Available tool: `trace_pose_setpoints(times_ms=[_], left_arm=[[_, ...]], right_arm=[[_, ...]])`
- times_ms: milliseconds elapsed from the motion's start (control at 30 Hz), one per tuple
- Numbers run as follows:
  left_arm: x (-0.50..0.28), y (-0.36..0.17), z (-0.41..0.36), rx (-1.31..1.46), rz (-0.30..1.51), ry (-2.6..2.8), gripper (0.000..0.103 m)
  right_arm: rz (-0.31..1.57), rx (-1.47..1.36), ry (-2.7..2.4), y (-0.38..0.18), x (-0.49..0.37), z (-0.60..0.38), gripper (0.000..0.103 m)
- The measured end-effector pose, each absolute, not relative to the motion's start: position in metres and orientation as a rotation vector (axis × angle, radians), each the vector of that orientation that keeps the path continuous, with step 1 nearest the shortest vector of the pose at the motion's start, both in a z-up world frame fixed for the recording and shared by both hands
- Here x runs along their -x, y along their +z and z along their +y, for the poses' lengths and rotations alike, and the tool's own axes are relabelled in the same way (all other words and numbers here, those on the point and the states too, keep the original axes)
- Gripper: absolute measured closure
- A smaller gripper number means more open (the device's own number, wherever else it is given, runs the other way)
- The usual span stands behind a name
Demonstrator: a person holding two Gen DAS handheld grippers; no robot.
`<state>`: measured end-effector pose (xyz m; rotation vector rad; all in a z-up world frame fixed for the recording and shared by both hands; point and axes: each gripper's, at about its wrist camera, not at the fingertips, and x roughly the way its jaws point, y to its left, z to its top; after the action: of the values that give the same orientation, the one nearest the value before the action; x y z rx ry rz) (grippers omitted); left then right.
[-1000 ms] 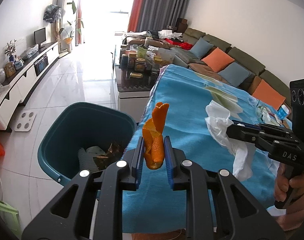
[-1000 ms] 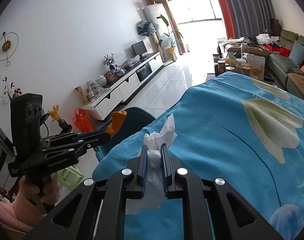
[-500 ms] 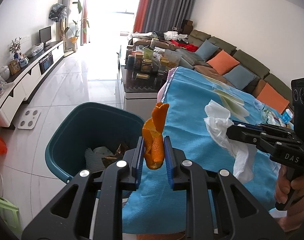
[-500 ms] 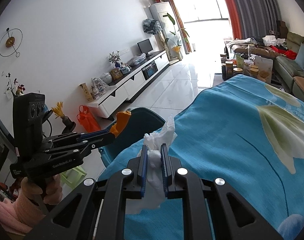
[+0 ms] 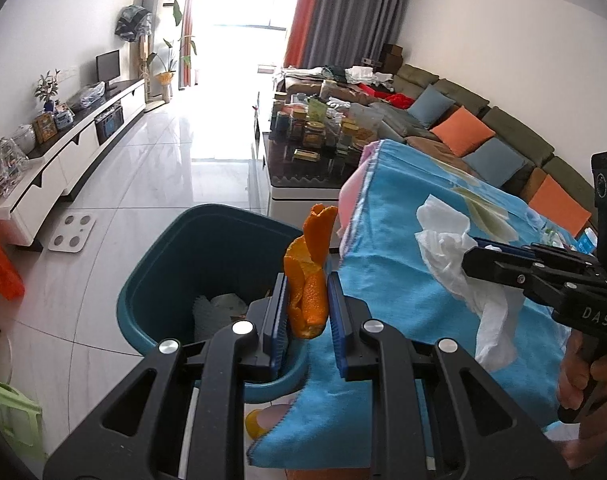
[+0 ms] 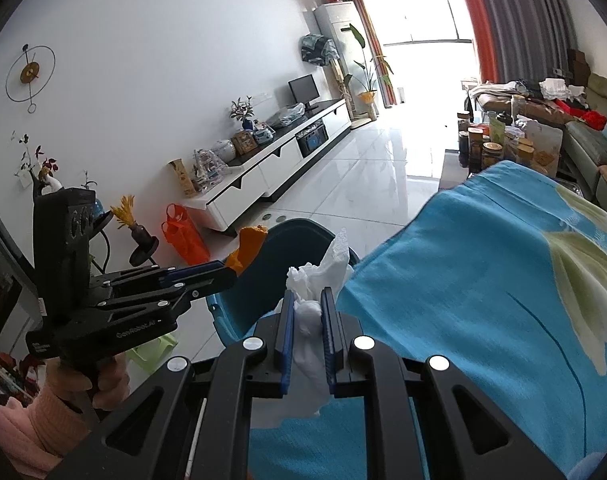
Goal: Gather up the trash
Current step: 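Carry the orange peel and white tissue over the teal bin with both tools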
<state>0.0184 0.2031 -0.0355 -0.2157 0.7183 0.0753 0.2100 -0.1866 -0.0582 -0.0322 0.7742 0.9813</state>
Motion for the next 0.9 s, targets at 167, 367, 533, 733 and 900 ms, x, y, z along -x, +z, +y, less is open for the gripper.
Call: trace_pose_setpoints(times_ms=[167, 367, 533, 733, 900], left_arm=[[-0.015, -0.037, 0.214, 0.219, 0.716, 0.101, 0.083], [-0.013, -0.040, 0.224, 0.230, 0.718, 0.122, 0.083], [-0.015, -0.042, 0.228, 0.234, 0.722, 0.130, 0.083], [-0.017, -0.044, 0.226, 0.243, 0.727, 0.139, 0.083], [-0.022, -0.047, 0.228, 0.242, 0.732, 0.142, 0.083]], right_arm=[[0.771, 0.038, 0.994, -0.055, -0.211, -0.176, 0.091], [0.775, 0.045, 1.005, -0.054, -0.214, -0.167, 0.091], [0.776, 0.052, 1.012, -0.054, -0.216, -0.158, 0.091], [0.787, 0.047, 1.024, -0.056, -0.222, -0.148, 0.091], [0.793, 0.040, 1.031, -0.057, -0.227, -0.139, 0.091]])
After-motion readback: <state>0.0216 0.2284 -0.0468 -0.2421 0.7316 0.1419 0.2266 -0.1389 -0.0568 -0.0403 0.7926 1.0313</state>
